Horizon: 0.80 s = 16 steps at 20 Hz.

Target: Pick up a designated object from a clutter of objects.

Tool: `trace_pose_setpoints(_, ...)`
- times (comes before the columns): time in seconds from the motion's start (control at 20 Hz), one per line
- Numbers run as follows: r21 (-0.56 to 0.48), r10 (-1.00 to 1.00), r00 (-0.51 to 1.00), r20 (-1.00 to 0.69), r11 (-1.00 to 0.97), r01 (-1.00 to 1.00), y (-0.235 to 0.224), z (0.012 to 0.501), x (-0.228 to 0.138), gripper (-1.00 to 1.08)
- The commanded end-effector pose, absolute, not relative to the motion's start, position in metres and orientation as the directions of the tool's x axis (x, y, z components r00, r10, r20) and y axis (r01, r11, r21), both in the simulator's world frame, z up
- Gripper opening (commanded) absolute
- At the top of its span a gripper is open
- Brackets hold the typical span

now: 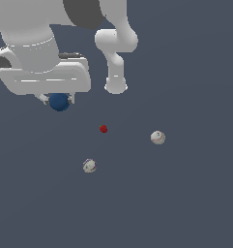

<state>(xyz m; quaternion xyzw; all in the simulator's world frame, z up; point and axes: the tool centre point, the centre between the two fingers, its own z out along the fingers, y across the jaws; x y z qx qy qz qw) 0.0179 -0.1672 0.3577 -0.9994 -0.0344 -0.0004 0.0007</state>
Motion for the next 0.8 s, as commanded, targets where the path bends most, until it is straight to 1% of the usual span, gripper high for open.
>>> trace_pose_setpoints(0.0, -0.001, 0.07, 0.998, 0.0, -0.998, 0.07, -0.182, 0.374, 0.019, -1.0)
trace_pose_setpoints(0.35, 0.0, 0.07, 0.998, 0.0, -0.998, 0.07, -0.206, 0.399, 0.024, -1.0)
trace_pose_setpoints(0.75, 0.0, 0.07, 0.998, 0.0, -0.998, 0.07, -0.215, 0.408, 0.025, -1.0)
